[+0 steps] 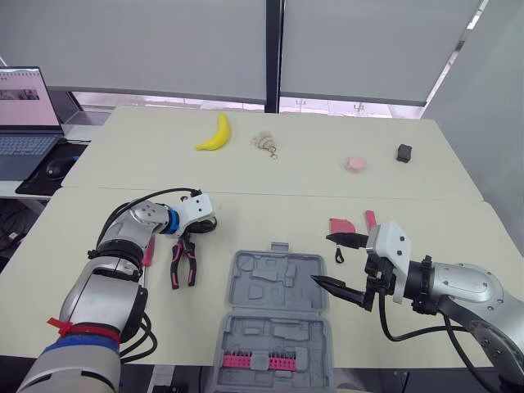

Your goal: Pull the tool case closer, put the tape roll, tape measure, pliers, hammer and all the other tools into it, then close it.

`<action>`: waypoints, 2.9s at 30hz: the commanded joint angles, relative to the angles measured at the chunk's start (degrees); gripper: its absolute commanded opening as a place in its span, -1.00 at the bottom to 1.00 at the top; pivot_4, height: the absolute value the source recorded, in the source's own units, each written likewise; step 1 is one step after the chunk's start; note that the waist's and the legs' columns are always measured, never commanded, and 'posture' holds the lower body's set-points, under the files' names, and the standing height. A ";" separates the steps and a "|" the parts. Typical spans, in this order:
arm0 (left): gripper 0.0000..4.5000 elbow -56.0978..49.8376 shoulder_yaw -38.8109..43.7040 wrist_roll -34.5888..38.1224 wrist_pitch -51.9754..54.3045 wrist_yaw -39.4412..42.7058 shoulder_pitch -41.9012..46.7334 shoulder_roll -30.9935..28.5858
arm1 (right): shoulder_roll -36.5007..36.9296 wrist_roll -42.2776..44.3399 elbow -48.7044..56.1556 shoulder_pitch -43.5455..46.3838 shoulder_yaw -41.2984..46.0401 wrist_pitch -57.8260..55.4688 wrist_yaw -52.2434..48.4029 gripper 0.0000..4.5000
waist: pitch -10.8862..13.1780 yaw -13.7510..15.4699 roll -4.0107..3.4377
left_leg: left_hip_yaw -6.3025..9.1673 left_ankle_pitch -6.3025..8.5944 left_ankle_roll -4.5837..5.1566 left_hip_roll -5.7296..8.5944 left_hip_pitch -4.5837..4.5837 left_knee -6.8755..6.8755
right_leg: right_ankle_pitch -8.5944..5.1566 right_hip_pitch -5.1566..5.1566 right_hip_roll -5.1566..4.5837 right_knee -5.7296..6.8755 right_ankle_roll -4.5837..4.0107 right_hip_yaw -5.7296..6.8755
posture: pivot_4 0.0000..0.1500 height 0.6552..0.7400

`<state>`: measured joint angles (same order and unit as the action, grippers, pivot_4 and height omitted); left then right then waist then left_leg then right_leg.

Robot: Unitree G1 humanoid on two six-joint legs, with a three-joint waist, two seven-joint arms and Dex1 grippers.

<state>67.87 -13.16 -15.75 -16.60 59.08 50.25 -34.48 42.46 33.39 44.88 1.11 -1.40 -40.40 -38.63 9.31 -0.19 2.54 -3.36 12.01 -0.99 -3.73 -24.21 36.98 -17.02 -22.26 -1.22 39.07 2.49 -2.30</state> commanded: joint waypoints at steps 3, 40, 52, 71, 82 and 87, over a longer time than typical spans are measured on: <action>-0.98 -1.54 2.74 3.39 0.51 3.87 0.82 -2.32 | 0.19 1.09 2.82 0.22 1.03 0.20 0.18 1.00 | 0.00 -0.14 0.00 | 0.00 0.00 0.00 0.00 -0.01 -0.01 | 0.00 -0.01 0.00 0.00 0.00 0.00 | 1.00 1.00; -0.98 -65.89 -2.15 22.61 43.83 7.73 -27.69 -2.40 | 1.88 2.86 5.97 -2.87 1.10 -2.92 2.04 1.00 | 0.00 -0.81 -0.03 | 0.15 0.00 0.00 0.00 0.23 -0.01 | 0.02 0.15 -0.05 -0.02 0.01 -0.14 | 1.00 1.00; -0.98 -67.20 -3.06 22.13 46.93 6.61 -28.85 -2.85 | 1.90 2.65 5.61 -2.74 0.76 -2.77 2.04 1.00 | 0.00 -0.80 -0.02 | 0.16 0.00 0.00 0.00 0.22 -0.03 | 0.01 0.13 -0.06 -0.02 0.00 -0.14 | 1.00 1.00; -0.89 -65.93 -2.81 22.19 46.09 4.64 -28.65 -2.39 | 2.18 2.45 6.14 -3.65 1.14 -2.52 1.87 1.00 | 0.00 -0.81 -0.02 | 0.18 0.00 0.00 -0.01 0.20 -0.05 | 0.00 0.09 -0.07 -0.03 -0.02 -0.16 | 1.00 1.00; 0.37 -69.92 2.83 27.59 44.86 8.47 -27.68 -7.23 | 2.50 2.49 5.95 -4.00 1.63 -2.26 1.72 1.00 | 0.01 -0.81 -0.04 | 0.22 0.00 0.00 -0.02 0.19 -0.08 | -0.02 0.05 -0.07 -0.03 -0.04 -0.15 | 1.00 1.00; 0.37 -66.67 5.11 29.96 36.90 9.62 -28.04 -4.78 | 2.35 2.32 5.62 -3.47 1.04 -2.20 1.64 1.00 | 0.01 -0.79 -0.04 | 0.19 0.00 0.00 0.01 0.17 -0.08 | -0.01 0.06 -0.12 -0.06 -0.03 -0.16 | 1.00 1.00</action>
<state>1.01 -9.43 12.82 23.11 68.18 21.98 -39.85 44.55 35.36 49.16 -2.93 -1.22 -43.53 -36.69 9.32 -0.98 2.51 -3.17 12.01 -1.00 -3.72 -24.05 36.91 -17.03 -22.20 -1.34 39.01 2.46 -2.46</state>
